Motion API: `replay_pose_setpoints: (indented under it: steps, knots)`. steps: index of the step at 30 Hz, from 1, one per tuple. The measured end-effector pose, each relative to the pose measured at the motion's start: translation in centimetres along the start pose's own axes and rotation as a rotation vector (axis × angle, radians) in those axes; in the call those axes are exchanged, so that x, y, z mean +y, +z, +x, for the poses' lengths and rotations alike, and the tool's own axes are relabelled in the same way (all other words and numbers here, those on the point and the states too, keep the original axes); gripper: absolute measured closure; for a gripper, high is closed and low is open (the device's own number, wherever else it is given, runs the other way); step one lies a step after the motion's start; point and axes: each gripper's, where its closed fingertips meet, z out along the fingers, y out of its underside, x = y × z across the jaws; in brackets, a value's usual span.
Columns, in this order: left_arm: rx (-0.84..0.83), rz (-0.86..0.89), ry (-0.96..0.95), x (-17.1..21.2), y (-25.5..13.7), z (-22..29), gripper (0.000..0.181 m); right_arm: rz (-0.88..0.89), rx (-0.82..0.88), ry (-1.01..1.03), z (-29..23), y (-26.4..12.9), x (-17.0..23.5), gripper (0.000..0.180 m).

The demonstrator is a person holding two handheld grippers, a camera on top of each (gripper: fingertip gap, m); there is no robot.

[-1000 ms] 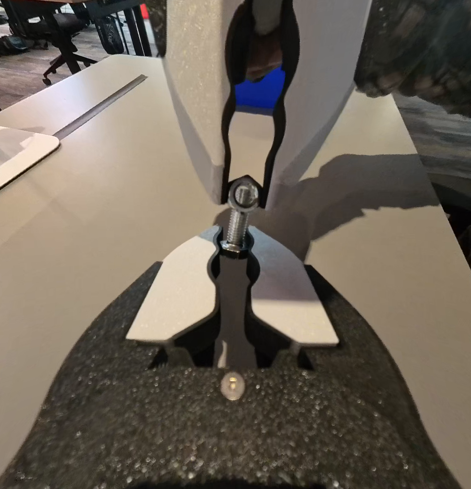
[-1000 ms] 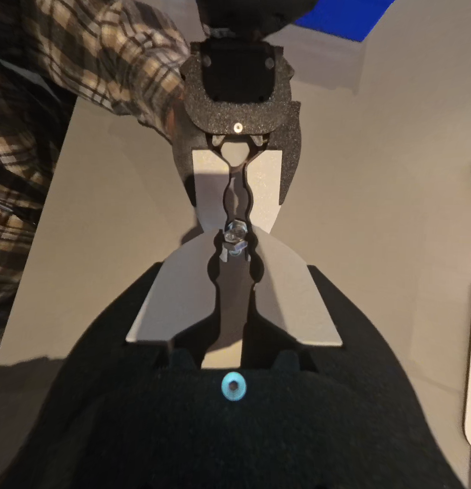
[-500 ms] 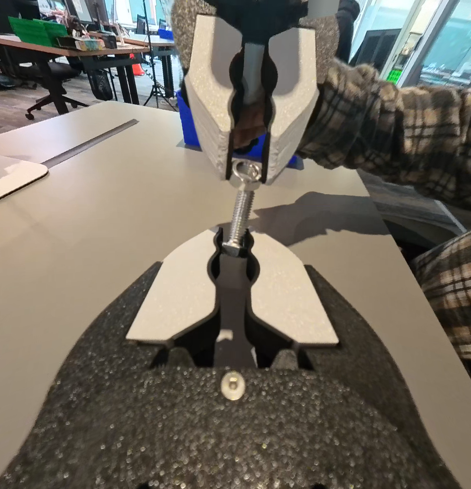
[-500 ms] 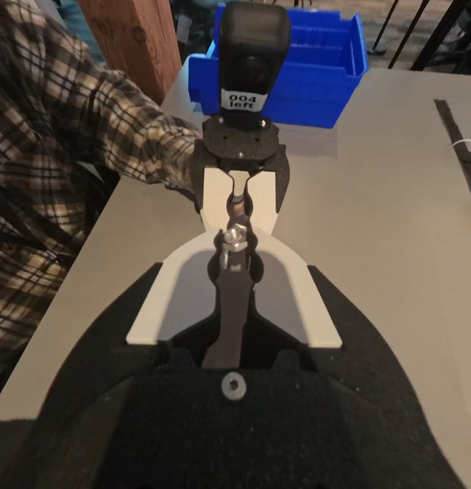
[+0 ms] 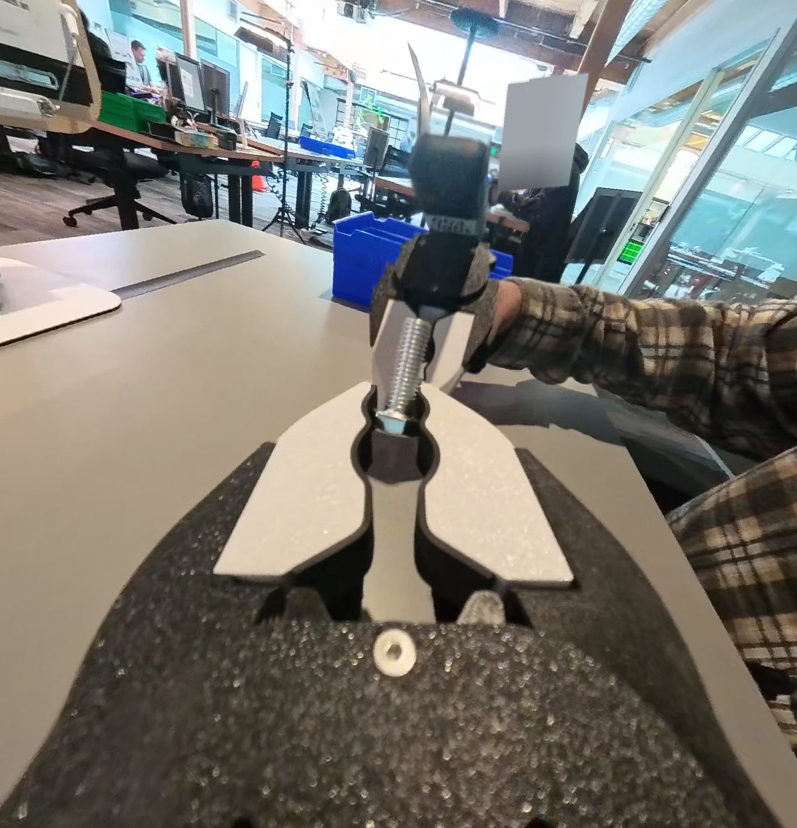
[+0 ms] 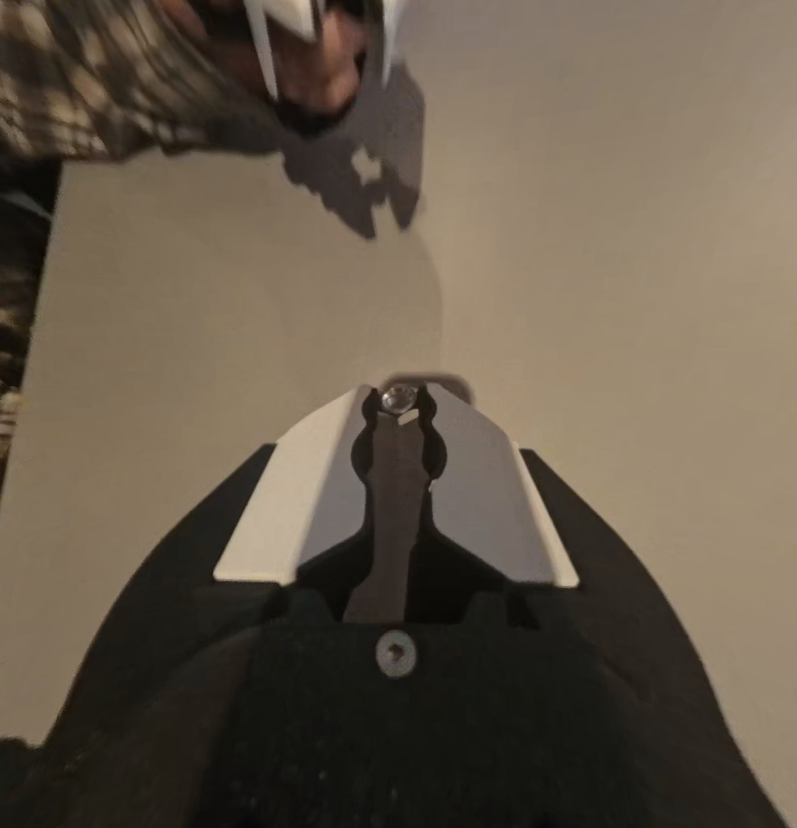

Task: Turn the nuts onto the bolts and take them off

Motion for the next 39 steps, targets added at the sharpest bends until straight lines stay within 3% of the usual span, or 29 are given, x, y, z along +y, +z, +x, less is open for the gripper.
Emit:
replay_pose_setpoints:
  steps: [5, 13, 16, 19, 23, 25, 30, 35, 39]
  knots:
    - [-0.011, -0.021, 0.024, 0.3, 0.2, 0.0, 0.166, -0.157, 0.005, -0.014, 0.4, 1.6, 3.2, 0.162]
    - [-0.015, -0.040, 0.033, 0.6, 0.2, -0.1, 0.166, -0.173, 0.021, -0.068, 0.5, 1.2, 3.8, 0.162]
    - [-0.016, -0.037, 0.035, 0.5, 0.2, -0.1, 0.166, -0.166, 0.039, -0.106, 0.5, 1.2, 3.7, 0.151]
    - [-0.012, -0.032, 0.038, 0.5, 0.2, 0.1, 0.166, -0.027, 0.109, -0.127, 0.9, -0.1, 0.9, 0.147]
    - [0.009, -0.015, 0.043, 0.3, 0.5, 0.7, 0.166, 0.437, 0.129, -0.082, -0.6, -3.2, -8.1, 0.155]
    - [0.017, -0.023, 0.051, 0.5, 0.8, 1.0, 0.166, 0.567, 0.108, -0.097, -2.0, -3.6, -11.1, 0.154]
    - [0.031, -0.029, 0.058, 0.5, 1.0, 1.4, 0.166, 0.586, 0.099, -0.127, -2.8, -1.6, -13.0, 0.153]
    - [0.039, -0.046, 0.054, 0.9, 1.1, 1.5, 0.166, 0.569, 0.047, -0.145, -3.3, -0.6, -13.3, 0.169]
    - [0.026, -0.079, 0.081, 1.2, 1.3, 1.5, 0.166, 0.527, 0.010, -0.162, -3.4, -0.4, -13.2, 0.171]
